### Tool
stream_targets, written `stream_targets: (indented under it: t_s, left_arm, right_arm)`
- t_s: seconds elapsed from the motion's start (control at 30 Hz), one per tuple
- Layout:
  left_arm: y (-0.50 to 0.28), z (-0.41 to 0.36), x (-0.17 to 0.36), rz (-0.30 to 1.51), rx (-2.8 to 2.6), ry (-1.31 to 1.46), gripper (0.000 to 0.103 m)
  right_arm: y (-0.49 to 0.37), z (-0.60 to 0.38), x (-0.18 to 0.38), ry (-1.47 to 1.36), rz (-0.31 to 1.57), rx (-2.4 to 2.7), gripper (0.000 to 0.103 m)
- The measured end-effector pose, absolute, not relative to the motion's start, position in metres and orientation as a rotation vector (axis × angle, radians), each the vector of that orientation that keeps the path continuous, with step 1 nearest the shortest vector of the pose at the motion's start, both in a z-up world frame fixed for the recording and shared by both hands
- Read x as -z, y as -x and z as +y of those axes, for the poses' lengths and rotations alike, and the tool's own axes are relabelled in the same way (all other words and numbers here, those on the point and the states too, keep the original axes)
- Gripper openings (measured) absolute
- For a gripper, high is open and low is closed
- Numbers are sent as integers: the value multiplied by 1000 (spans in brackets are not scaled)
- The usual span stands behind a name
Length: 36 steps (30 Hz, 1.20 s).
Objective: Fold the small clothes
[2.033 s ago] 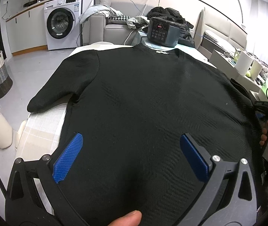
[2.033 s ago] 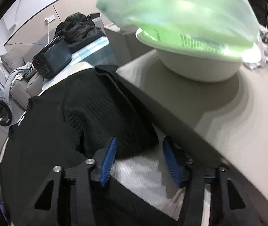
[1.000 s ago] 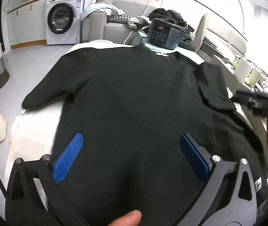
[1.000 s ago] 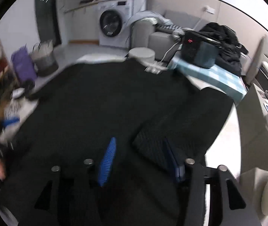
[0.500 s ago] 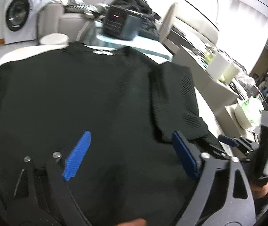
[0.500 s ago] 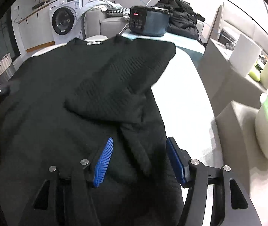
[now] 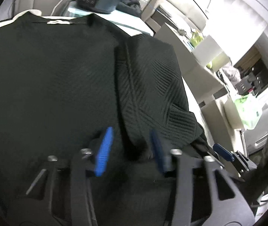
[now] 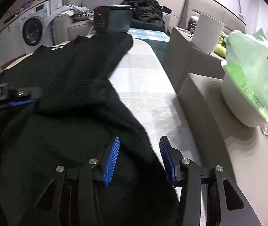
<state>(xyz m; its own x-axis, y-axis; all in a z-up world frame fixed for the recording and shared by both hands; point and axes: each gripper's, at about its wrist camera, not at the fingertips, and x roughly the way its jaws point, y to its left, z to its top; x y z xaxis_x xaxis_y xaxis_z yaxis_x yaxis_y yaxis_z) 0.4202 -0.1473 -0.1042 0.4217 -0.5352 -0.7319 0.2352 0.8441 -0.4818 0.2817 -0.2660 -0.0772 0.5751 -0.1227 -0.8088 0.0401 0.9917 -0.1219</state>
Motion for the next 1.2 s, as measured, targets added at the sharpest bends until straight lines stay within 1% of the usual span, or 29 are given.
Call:
stream_targets:
  t_s: [0.03, 0.07, 0.1, 0.13, 0.3, 0.43, 0.53, 0.63, 0.73, 0.77, 0.8, 0.83, 0.87, 0.9, 0.93, 0.97, 1.07, 1.13, 1.17, 1.2]
  left_arm:
    - [-422, -151, 106, 1036, 494, 315, 18]
    - [-424, -156, 107, 1034, 483, 296, 7]
    - [-425, -161, 108, 1042, 481, 274, 2]
    - [-425, -163, 108, 1040, 481, 269, 1]
    - [-402, -162, 101, 1041, 531, 271, 0]
    - [-384, -164, 96, 1049, 572, 238, 0]
    - [-382, -159, 96, 1048, 565, 235, 0]
    - [-381, -141, 95, 1054, 539, 292, 1]
    - [-393, -125, 101, 1067, 498, 323, 1]
    - [-400, -120, 102, 1053, 482, 319, 2]
    - [-407, -119, 102, 1048, 467, 308, 2]
    - [-416, -117, 103, 1045, 447, 297, 5]
    - [-425, -115, 103, 1033, 407, 308, 19]
    - [-435, -114, 104, 1034, 398, 311, 30]
    - [-442, -114, 104, 1034, 403, 324, 40]
    - [-447, -115, 103, 1035, 418, 341, 48]
    - [-453, -121, 102, 1066, 467, 374, 51]
    - [-451, -126, 106, 1081, 513, 412, 53]
    - [-449, -127, 107, 1066, 536, 426, 56]
    - [-449, -130, 108, 1058, 557, 428, 56]
  right_arm:
    - [-281, -262, 76, 95, 952, 79, 45]
    - [-271, -260, 75, 93, 948, 73, 45]
    - [-268, -258, 74, 87, 943, 65, 45]
    - [-265, -256, 71, 72, 939, 52, 45]
    - [-260, -249, 65, -42, 935, -49, 45]
    - [-263, -243, 75, -201, 965, -144, 46]
    - [-273, -248, 84, -304, 979, -145, 46]
    - [-285, -259, 89, -438, 977, -137, 45]
    - [-295, -262, 89, -496, 971, -116, 45]
    - [-299, -260, 89, -490, 964, -103, 43]
    - [-303, -258, 88, -482, 957, -93, 36]
    - [-306, -256, 89, -487, 962, -80, 31]
    - [-308, -256, 89, -502, 966, -85, 20]
    - [-310, -256, 90, -522, 971, -99, 8]
    - [-309, -258, 89, -542, 963, -99, 5]
    - [-306, -260, 85, -546, 943, -84, 5]
    - [-293, -273, 73, -497, 881, 38, 5]
    - [-292, -286, 74, -544, 882, 51, 5]
    - [-293, -290, 75, -569, 894, 36, 5]
    - [-295, -292, 76, -582, 903, 30, 5]
